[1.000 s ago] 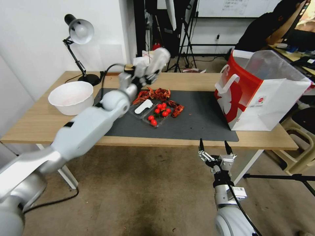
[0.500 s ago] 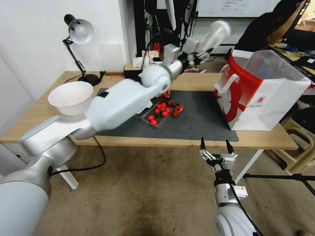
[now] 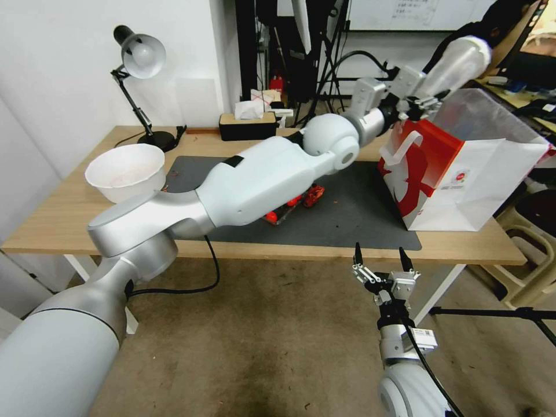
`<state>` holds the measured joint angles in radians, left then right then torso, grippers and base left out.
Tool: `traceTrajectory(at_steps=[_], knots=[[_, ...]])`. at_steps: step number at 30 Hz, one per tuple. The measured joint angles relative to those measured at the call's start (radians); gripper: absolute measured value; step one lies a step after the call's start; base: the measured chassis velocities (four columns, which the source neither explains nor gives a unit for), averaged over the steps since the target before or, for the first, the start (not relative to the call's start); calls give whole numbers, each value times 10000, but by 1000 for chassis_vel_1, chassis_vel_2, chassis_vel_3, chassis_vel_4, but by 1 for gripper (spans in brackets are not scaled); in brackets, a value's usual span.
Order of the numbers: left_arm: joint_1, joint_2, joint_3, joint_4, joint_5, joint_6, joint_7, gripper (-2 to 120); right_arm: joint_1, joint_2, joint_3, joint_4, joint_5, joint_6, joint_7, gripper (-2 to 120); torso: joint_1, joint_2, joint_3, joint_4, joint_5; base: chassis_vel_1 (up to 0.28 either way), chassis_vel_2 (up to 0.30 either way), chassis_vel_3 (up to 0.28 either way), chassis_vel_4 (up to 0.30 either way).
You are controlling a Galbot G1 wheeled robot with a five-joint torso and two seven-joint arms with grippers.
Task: Pick up the trash from the table and place it into the takeout bag.
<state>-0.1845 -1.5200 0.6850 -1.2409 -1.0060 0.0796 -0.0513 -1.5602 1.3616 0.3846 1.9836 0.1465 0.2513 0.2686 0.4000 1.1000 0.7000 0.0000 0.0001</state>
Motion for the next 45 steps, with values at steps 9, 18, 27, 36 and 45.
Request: traceTrajectory(at_steps=[9, 18, 27, 36, 45], knots=[[-116, -415, 167, 301, -195, -20, 17, 47, -10, -1, 18, -6, -8, 1, 4, 100, 0, 0, 0, 1, -2, 0, 0, 0, 0], [-92, -824, 250, 688, -196, -57, 30, 47, -31, 10, 25, -6, -8, 12, 8, 100, 0, 0, 0, 0, -1, 0, 0, 0, 0], [-12, -886, 468, 964, -172, -214, 29, 46, 19, 28, -31, -54, -9, 15, 3, 100, 0, 0, 0, 0, -1, 0, 0, 0, 0], [63, -877, 480, 953, -148, -253, 15, 60, 17, 60, -35, -65, -18, 18, -3, 100, 0, 0, 0, 0, -2, 0, 0, 0, 0], [102, -873, 337, 947, -152, -252, -3, 96, 34, 146, -55, -92, -71, 21, -12, 100, 0, 0, 0, -1, -2, 0, 0, 0, 0]])
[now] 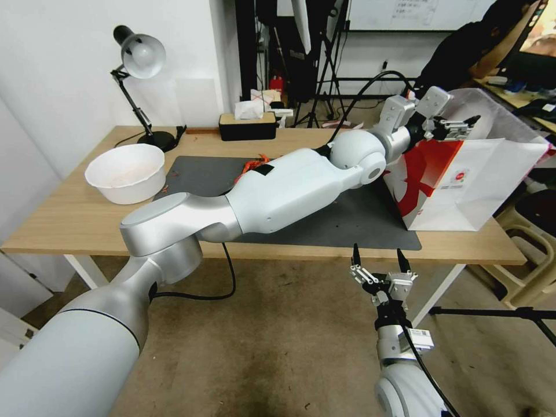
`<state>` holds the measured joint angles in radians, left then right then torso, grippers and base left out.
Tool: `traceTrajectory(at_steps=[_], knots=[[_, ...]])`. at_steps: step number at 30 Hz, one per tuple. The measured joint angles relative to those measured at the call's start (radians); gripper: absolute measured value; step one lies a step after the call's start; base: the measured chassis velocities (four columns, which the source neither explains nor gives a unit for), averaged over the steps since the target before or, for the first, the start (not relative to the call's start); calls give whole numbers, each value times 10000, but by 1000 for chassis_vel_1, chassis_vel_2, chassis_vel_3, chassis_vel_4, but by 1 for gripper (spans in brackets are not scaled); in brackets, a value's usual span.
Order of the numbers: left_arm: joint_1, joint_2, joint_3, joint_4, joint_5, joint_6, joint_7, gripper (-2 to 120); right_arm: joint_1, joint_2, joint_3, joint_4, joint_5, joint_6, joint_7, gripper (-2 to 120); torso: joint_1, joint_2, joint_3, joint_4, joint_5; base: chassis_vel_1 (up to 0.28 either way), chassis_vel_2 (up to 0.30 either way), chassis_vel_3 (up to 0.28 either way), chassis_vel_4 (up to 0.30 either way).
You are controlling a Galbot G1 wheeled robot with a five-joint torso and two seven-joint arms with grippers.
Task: Pick up the trash from the table and place it into the takeout bag.
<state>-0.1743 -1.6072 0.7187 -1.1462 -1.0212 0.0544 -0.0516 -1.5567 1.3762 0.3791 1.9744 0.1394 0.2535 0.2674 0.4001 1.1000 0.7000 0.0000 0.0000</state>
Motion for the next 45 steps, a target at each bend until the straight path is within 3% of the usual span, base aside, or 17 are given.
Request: traceTrajectory(at_steps=[7, 11, 13, 16, 17, 18, 20, 22, 24, 26, 39, 40, 43, 45], knots=[[155, 212, -533, 11, 29, 14, -19, 100, -15, 45, -6, 0, -43, 1, -3, 100, -1, 0, 0, -4, 0, 0, 0, 0, 0], [329, 745, -739, -162, 54, 18, -25, 100, -21, 47, -6, 15, -54, 4, -2, 100, 0, 0, 0, -1, -2, 0, 0, 0, 0], [535, 1324, -864, -459, 61, 19, -28, 100, -19, 47, -7, 15, -56, 4, -3, 100, 0, 0, 0, 0, -2, 0, 0, 0, 0], [637, 1571, -928, -595, 63, 24, -31, 100, -17, 46, -7, 15, -56, 5, -3, 100, -1, 0, 0, 1, -3, 0, 0, 0, 0], [933, 2168, -1156, -917, 115, 31, -44, 100, -14, 47, -7, 14, -58, 5, -2, 100, -1, 0, 0, 2, -5, 0, 0, 0, 0], [933, 2168, -1156, -917, 115, 31, -44, 100, -14, 47, -7, 14, -58, 5, -2, 100, -1, 0, 0, 2, -5, 0, 0, 0, 0], [1377, 2939, -1545, -1361, 226, 49, -85, 100, 9, 56, -27, 6, -68, 5, -4, 100, 0, 0, 0, 3, -6, 0, 0, 0, 0], [2060, 3980, -2111, -2061, 352, 61, -187, 100, 27, 50, -52, -2, -85, 3, -5, 100, -1, 0, 0, 2, -4, 0, 0, 0, 0], [2180, 4157, -2201, -2184, 369, 61, -191, 100, 25, 42, -50, -2, -86, 2, -6, 100, 0, 0, 0, 0, -5, 0, 0, 0, 0], [2834, 4876, -2612, -2803, 463, 66, -217, 100, 11, -6, -48, 9, -86, 2, -6, 100, -1, 0, 0, 2, -3, 0, 0, 0, 0], [5611, 6605, -4712, -4696, 822, 165, -460, 100, -2, -38, -92, 59, -85, 2, -4, 100, -1, 0, -1, -2, -7, 0, 0, 0, 0], [6083, 6917, -5109, -5013, 893, 161, -459, 100, -4, -33, -104, 59, -88, 3, -6, 100, -2, 0, -2, 0, 6, 0, 0, 0, 0], [6674, 7252, -5535, -5346, 963, 163, -456, 100, -7, -33, -115, 59, -103, 5, -10, 100, -1, 1, -1, 1, -7, 0, 0, 0, 0], [7598, 7630, -6239, -5847, 1100, 144, -448, 100, -5, -16, -136, 52, -181, 30, -27, 100, -2, 1, -2, 1, 1, 0, 0, 0, 0]])
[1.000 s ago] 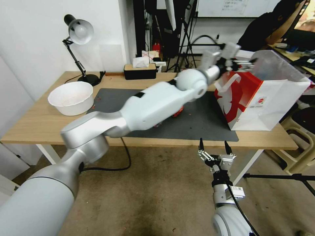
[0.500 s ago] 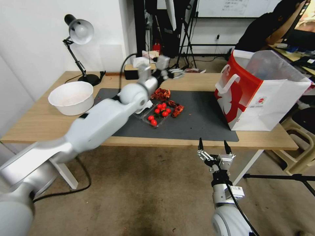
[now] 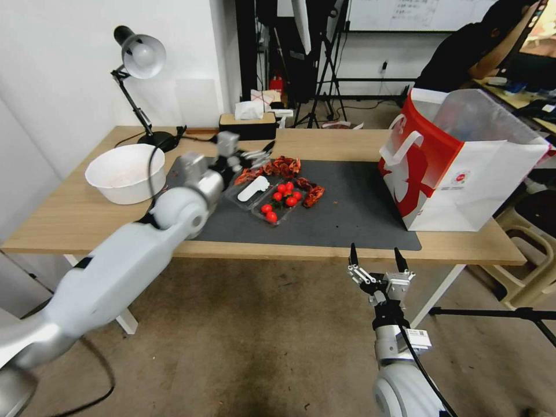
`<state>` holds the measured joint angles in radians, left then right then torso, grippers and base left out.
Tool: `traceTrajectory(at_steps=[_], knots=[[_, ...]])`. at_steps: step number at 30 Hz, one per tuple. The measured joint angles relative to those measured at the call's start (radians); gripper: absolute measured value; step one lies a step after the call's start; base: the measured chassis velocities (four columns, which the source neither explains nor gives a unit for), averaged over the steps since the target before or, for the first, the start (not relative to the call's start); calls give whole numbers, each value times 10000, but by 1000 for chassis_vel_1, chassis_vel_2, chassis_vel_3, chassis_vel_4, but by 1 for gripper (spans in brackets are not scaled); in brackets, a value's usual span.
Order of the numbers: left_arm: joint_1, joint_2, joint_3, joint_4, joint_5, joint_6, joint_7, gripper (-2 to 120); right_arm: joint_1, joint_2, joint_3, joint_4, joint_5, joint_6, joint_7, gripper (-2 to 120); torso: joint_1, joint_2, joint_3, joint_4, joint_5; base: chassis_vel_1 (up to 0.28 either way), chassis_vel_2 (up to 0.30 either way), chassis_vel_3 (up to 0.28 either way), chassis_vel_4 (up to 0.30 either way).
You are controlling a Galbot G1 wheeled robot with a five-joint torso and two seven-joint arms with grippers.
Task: Pick up the trash from the table and place it into the takeout bag.
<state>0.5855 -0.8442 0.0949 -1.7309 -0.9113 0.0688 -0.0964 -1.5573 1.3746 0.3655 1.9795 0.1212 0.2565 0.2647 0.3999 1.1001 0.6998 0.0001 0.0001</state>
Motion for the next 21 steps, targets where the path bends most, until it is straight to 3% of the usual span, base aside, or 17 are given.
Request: traceTrajectory(at_steps=[2, 4, 6, 7, 15, 21], knots=[[266, 70, -196, -119, 66, -19, 9, 100, 2, 2, -3, -5, -10, 7, -1, 100, 1, 0, 0, 1, -4, 0, 0, 0, 0], [1196, 261, -1094, -593, 311, -97, 26, 100, 18, 1, -43, -23, -30, 15, -5, 100, 1, 0, 0, -2, 1, 0, 0, 0, 0], [1293, 274, -1190, -640, 333, -105, 28, 100, 23, 1, -45, -26, -30, 16, -5, 100, 0, 0, 0, -2, 4, 0, 0, 0, 0], [1884, 338, -1711, -889, 558, -168, 29, 100, 36, -8, -60, -42, -33, 17, -6, 100, 1, 0, 0, 0, -5, 0, 0, 0, 0], [4046, 261, -3075, -1486, 1751, -771, -53, 100, 47, -46, -77, -84, -48, 14, 19, 100, 0, 1, 1, -1, -1, 0, 0, 0, 0], [4975, 57, -3697, -1703, 2286, -997, -89, 100, 44, -69, -78, -88, -58, 11, 31, 100, 0, 0, 1, -2, -1, 0, 0, 0, 0]])
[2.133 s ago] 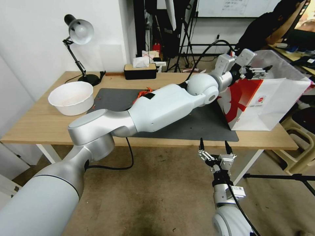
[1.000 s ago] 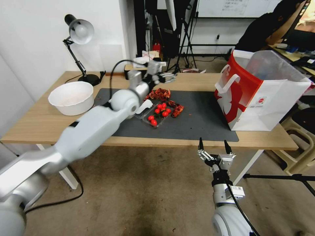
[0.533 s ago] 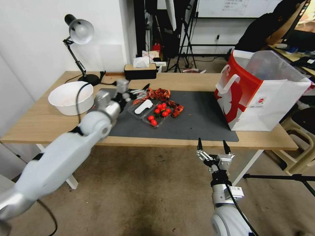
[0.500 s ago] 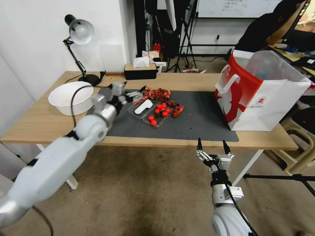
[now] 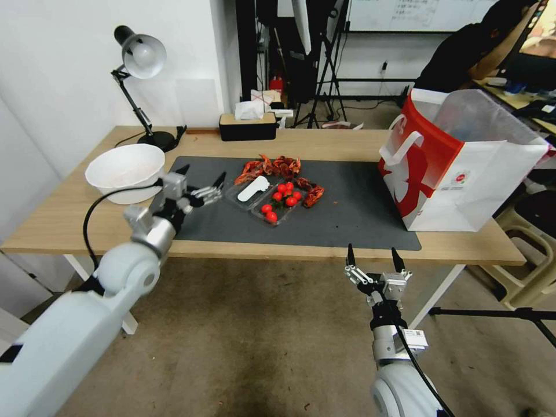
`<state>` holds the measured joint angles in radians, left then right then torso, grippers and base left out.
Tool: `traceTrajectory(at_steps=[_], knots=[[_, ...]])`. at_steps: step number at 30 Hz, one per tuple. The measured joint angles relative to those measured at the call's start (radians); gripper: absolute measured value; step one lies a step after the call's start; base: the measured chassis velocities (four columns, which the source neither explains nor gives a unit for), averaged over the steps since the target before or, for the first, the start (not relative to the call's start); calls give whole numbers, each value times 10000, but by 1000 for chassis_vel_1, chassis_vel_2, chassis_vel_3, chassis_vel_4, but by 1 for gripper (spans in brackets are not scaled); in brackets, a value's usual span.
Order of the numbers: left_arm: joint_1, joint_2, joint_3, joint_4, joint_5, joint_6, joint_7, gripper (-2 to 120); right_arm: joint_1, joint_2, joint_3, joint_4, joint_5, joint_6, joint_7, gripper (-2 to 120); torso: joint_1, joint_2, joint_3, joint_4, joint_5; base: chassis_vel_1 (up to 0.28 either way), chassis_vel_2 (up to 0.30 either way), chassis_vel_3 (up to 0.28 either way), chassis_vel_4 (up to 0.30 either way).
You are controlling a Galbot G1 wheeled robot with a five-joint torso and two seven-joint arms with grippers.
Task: Pick up the trash from the table and place it into the takeout bag.
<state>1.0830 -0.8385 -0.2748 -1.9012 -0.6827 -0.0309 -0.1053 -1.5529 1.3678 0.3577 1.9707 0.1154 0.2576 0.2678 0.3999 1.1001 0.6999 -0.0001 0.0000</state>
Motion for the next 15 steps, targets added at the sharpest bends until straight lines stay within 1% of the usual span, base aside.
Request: traceTrajectory(at_steps=[6, 9, 10, 11, 13, 15], knots=[[1060, -250, -778, -332, 398, -191, -15, 100, -13, -23, 4, 1, -7, -4, 6, 100, 0, 0, 0, 1, -2, 0, 0, 0, 0], [1347, -365, -995, -396, 523, -270, -15, 100, -21, -15, 6, 1, -8, -4, 7, 100, 0, 0, 0, 1, -1, 0, 0, 0, 0], [2072, -699, -1563, -461, 876, -605, 59, 100, -34, 1, 8, 0, -10, 4, 7, 100, 0, 0, 0, 1, -1, 0, 0, 0, 0], [2366, -833, -1806, -506, 930, -696, 72, 100, -36, 2, 13, 0, -15, 7, 8, 100, 1, 0, 0, -2, 2, 0, 0, 0, 0], [2559, -922, -1935, -521, 977, -767, 84, 100, -37, 2, 16, 0, -21, 10, 8, 100, 1, 0, 0, 1, 1, 0, 0, 0, 0], [3112, -1216, -2324, -536, 1237, -997, 157, 100, -49, 8, 25, 1, -46, 17, 8, 100, 2, 0, 1, 1, 0, 0, 0, 0, 0]])
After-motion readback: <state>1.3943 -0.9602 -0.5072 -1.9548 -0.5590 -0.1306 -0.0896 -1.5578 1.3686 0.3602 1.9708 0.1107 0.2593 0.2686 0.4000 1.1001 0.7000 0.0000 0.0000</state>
